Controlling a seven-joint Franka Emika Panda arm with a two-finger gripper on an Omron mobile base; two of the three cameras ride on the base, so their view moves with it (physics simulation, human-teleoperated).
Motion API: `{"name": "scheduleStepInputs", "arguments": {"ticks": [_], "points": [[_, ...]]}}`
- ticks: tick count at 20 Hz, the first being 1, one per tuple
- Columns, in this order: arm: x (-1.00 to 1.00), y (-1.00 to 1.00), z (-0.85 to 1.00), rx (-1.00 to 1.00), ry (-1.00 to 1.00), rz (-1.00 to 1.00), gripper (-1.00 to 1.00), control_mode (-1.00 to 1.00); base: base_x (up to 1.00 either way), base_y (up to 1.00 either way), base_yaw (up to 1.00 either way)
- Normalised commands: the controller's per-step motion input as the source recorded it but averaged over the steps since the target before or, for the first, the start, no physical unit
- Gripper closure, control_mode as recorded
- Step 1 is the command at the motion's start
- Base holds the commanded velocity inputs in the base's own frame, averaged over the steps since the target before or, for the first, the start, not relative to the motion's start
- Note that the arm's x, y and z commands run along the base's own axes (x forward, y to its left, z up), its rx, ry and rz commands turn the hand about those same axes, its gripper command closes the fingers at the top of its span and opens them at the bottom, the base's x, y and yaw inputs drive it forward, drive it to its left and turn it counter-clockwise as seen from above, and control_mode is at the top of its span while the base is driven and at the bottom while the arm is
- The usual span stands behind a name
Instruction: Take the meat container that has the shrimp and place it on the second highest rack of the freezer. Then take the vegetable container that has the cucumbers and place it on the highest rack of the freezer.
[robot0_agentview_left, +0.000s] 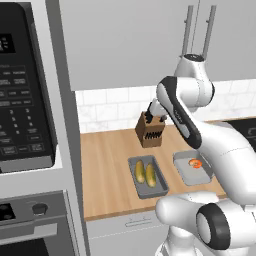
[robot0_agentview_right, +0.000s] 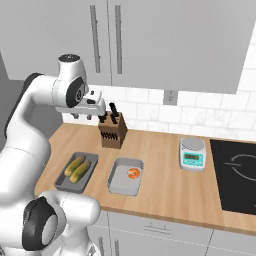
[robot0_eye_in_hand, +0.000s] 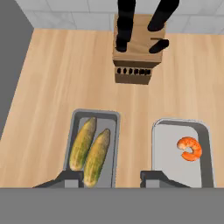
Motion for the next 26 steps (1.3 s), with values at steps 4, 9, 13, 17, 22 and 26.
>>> {"name": "scheduleStepInputs", "arguments": {"ticks": [4, 9, 13, 17, 22, 26], "points": [[-0.56, -0.08, -0.01, 0.0, -0.02, -0.08, -1.0, -1.0, 0.0, 0.0, 0.0], [-0.9, -0.35, -0.06, 0.03, -0.02, -0.31, -1.0, -1.0, 0.0, 0.0, 0.0], [-0.35, -0.73, -0.08, 0.1, 0.0, -0.65, -1.0, -1.0, 0.0, 0.0, 0.0], [-0.09, -0.87, -0.05, 0.13, 0.04, -0.54, -1.0, -1.0, 0.0, 0.0, 0.0], [-0.23, -0.82, -0.3, 0.15, 0.01, -0.42, -1.0, -1.0, 0.0, 0.0, 0.0], [-0.38, -0.14, -0.21, 0.02, 0.02, -0.29, -1.0, -1.0, 0.0, 0.0, 0.0]]}}
